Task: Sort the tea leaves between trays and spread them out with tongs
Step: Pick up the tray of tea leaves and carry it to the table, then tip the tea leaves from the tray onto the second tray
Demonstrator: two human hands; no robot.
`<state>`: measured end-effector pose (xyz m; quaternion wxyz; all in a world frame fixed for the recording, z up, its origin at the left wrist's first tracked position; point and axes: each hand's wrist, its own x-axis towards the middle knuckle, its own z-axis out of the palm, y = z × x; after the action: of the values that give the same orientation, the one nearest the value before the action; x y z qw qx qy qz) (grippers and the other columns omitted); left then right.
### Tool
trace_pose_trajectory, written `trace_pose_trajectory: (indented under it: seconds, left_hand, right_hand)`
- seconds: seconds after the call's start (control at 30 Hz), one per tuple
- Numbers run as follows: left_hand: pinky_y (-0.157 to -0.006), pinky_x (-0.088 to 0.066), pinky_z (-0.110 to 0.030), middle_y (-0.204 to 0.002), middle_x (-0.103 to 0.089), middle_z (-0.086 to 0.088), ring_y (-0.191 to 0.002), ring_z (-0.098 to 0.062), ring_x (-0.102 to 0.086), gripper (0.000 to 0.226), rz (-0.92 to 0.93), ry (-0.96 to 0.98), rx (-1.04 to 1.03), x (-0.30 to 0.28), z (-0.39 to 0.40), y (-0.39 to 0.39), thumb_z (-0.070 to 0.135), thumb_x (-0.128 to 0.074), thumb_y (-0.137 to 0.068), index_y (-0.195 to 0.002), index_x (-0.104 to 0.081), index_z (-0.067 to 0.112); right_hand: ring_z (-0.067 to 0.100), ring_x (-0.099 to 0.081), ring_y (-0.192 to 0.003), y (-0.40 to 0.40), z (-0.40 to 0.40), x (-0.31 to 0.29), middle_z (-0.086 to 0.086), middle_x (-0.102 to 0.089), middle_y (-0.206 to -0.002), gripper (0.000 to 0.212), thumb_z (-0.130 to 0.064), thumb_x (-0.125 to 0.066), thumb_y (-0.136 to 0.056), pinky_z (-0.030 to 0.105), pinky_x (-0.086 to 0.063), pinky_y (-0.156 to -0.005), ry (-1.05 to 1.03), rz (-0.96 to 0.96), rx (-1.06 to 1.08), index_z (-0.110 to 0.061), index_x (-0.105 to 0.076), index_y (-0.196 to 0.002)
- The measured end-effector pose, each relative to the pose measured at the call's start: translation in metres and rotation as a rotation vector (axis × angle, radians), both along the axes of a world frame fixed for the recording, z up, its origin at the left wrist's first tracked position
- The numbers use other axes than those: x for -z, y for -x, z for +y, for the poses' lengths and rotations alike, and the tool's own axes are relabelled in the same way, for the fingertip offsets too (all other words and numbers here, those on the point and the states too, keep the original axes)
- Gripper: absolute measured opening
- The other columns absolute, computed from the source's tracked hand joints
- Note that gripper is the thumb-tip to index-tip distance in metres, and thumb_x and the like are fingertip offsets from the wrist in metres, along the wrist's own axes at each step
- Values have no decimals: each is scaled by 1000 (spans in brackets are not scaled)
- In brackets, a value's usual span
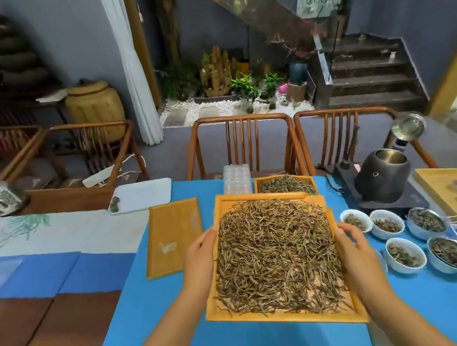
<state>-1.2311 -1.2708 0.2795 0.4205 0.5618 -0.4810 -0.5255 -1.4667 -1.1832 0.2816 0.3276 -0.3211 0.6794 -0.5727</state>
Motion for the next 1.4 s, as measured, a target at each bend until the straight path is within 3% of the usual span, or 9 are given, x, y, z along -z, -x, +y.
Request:
trace_pose_trajectory:
  seconds: [0.13,0.27,0.43,0.53,0.63,0.77,1.03,1.2,1.4]
  left_hand:
    - [-93,-31,-29,-129,-53,1,-124,-20,-45,48,23,-147,-86,18,-18,-30,49,-43,-93,-130,-52,21]
    - [-69,-39,-13,-83,-58,22,-74,8,-57,24,27,-186,-217,33,-24,-62,48,-40,-94,-87,-62,42]
    - [-96,-43,-43,-107,-68,3,-104,-20,-62,36,70,-249,-341,59,-25,-104,50,-41,-92,-103,-69,31]
    - [-75,-47,-33,-78,-72,10,-85,-10,-67,40,40,-229,-434,74,-23,-123,45,-41,-94,-72,-72,36]
    - [-73,-51,-24,-81,-74,8,-81,-7,-68,39,25,-213,-471,90,-21,-139,42,-39,-96,-80,-72,30]
    - [-48,-43,-5,-86,-72,8,-67,8,-65,37,25,-204,-568,116,-17,-159,44,-39,-96,-98,-68,20]
    - [-46,-44,-7,-76,-73,14,-62,7,-65,36,-14,-218,-707,158,-20,-186,46,-41,-95,-88,-68,24]
    - [-64,-47,-26,-87,-74,5,-80,-9,-70,41,1,-246,-736,172,-9,-193,53,-41,-92,-92,-70,24]
    - [-62,-45,-26,-79,-74,11,-72,-6,-70,39,-1,-252,-808,177,-5,-199,52,-42,-92,-88,-69,25]
  right_hand:
    - [14,-58,-93,-24,-41,15,-1,-64,-102,18,-28,-43,-95,31,-45,-73,-13,39,-121,-25,-57,-105]
    - [-2,-54,-87,-51,-76,34,-15,-61,-98,16,-32,-42,-95,23,-38,-64,-55,35,-247,-38,-57,-96]
    - [15,-59,-92,-91,-117,63,-1,-65,-98,16,-30,-41,-96,32,-44,-71,-103,-32,-418,-33,-57,-94]
    - [7,-59,-90,-113,-138,81,-3,-64,-98,17,-31,-41,-96,28,-43,-68,-119,-34,-501,-35,-57,-92]
    - [-12,-58,-72,-133,-156,100,-11,-63,-89,17,-29,-43,-96,13,-45,-60,-135,-12,-557,-36,-56,-89]
    - [10,-66,-84,-157,-175,127,-5,-70,-91,15,-31,-44,-95,33,-49,-77,-164,-60,-667,-32,-58,-101]
    - [14,-61,-79,-181,-215,182,0,-66,-86,29,-28,-34,-98,27,-47,-69,-214,-83,-744,-25,-60,-111]
    - [21,-51,-120,-172,-238,215,5,-55,-131,35,-12,-44,-95,33,-41,-98,-218,511,-1030,-15,-49,-129]
    - [22,-42,-125,-180,-246,237,3,-47,-137,43,-13,-50,-93,36,-35,-106,-221,812,-1242,-18,-43,-135]
